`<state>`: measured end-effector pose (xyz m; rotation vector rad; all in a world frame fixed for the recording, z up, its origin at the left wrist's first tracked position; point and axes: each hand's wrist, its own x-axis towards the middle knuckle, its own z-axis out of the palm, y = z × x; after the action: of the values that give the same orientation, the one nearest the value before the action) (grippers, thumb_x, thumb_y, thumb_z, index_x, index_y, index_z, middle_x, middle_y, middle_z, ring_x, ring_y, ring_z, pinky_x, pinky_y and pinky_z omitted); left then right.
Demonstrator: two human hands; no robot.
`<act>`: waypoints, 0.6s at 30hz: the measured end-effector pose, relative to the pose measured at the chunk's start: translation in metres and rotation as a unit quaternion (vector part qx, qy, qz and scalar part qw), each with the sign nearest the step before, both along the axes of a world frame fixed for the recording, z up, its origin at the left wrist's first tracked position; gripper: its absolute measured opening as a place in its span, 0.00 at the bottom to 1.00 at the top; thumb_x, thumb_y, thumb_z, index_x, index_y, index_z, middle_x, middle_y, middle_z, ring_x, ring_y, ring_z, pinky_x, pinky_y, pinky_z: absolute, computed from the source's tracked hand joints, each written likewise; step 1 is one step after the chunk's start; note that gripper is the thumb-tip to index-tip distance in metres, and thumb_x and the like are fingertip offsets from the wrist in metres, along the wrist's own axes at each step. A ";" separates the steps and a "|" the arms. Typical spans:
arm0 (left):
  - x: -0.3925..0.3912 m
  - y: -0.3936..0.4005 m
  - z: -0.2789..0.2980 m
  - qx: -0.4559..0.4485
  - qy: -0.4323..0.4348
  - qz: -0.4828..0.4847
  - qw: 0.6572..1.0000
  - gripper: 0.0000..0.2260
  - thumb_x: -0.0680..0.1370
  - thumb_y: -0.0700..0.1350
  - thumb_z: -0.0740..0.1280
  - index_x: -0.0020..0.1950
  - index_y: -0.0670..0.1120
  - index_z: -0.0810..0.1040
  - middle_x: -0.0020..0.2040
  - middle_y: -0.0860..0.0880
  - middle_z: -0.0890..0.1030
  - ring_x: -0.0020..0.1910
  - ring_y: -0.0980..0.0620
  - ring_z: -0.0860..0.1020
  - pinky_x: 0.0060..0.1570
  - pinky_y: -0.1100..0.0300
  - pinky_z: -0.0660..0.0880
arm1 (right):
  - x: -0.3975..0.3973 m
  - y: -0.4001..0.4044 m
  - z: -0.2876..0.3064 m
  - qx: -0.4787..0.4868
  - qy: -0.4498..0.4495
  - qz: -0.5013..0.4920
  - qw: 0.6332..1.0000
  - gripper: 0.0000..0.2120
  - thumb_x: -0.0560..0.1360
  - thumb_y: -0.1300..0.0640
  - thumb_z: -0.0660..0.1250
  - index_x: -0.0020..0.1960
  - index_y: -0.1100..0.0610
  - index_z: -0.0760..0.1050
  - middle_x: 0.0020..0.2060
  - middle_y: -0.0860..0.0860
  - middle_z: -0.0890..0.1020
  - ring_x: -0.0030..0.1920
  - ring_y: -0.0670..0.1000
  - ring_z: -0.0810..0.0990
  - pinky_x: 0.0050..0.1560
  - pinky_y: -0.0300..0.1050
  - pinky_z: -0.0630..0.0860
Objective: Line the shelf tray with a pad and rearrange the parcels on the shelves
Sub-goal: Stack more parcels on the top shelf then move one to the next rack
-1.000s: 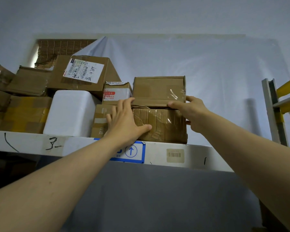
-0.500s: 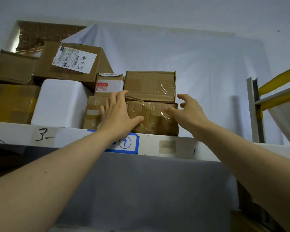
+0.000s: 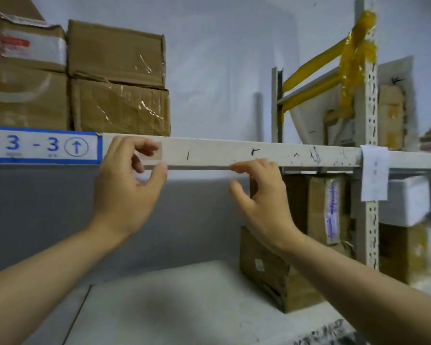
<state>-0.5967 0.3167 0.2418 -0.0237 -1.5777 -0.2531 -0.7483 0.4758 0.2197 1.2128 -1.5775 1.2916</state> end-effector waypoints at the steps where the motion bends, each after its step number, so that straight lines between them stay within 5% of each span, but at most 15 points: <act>1: -0.009 0.008 -0.015 0.025 -0.024 -0.023 0.999 0.09 0.73 0.46 0.68 0.52 0.50 0.75 0.49 0.52 0.76 0.39 0.53 0.72 0.40 0.71 0.67 | -0.009 0.008 -0.017 0.010 -0.007 -0.011 1.000 0.12 0.76 0.52 0.67 0.58 0.54 0.80 0.53 0.47 0.78 0.56 0.46 0.73 0.59 0.43 0.72; 5: -0.050 0.033 -0.069 0.158 -0.151 -0.082 0.972 0.07 0.74 0.44 0.73 0.48 0.53 0.76 0.50 0.52 0.78 0.40 0.52 0.74 0.41 0.62 0.70 | -0.044 0.039 -0.073 0.065 -0.092 -0.057 0.992 0.11 0.77 0.55 0.70 0.59 0.50 0.78 0.53 0.44 0.76 0.56 0.45 0.71 0.57 0.42 0.73; 10: -0.099 0.060 -0.102 0.311 -0.271 -0.115 0.904 0.07 0.74 0.42 0.74 0.50 0.48 0.78 0.46 0.49 0.80 0.41 0.50 0.75 0.40 0.62 0.71 | -0.105 0.082 -0.100 0.050 -0.229 -0.109 0.966 0.23 0.75 0.51 0.73 0.68 0.48 0.71 0.61 0.47 0.73 0.64 0.48 0.71 0.66 0.48 0.73; 15: -0.151 0.081 -0.114 0.432 -0.313 -0.181 0.826 0.09 0.77 0.47 0.72 0.54 0.47 0.77 0.51 0.46 0.80 0.51 0.47 0.80 0.56 0.48 0.77 | -0.170 0.106 -0.107 0.008 -0.327 -0.115 0.938 0.40 0.72 0.44 0.75 0.77 0.51 0.60 0.72 0.51 0.67 0.70 0.52 0.69 0.69 0.58 0.73; 18: -0.181 0.095 -0.113 0.444 -0.343 -0.197 0.804 0.18 0.77 0.51 0.71 0.64 0.47 0.74 0.57 0.48 0.79 0.56 0.49 0.79 0.61 0.49 0.76 | -0.198 0.109 -0.102 -0.006 -0.340 -0.106 0.935 0.44 0.73 0.41 0.73 0.80 0.52 0.54 0.76 0.51 0.62 0.74 0.55 0.65 0.71 0.61 0.70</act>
<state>-0.7777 0.4120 0.1285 0.5321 -2.0065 -1.4491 -0.9465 0.5852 0.1182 0.5704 -2.1000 1.6703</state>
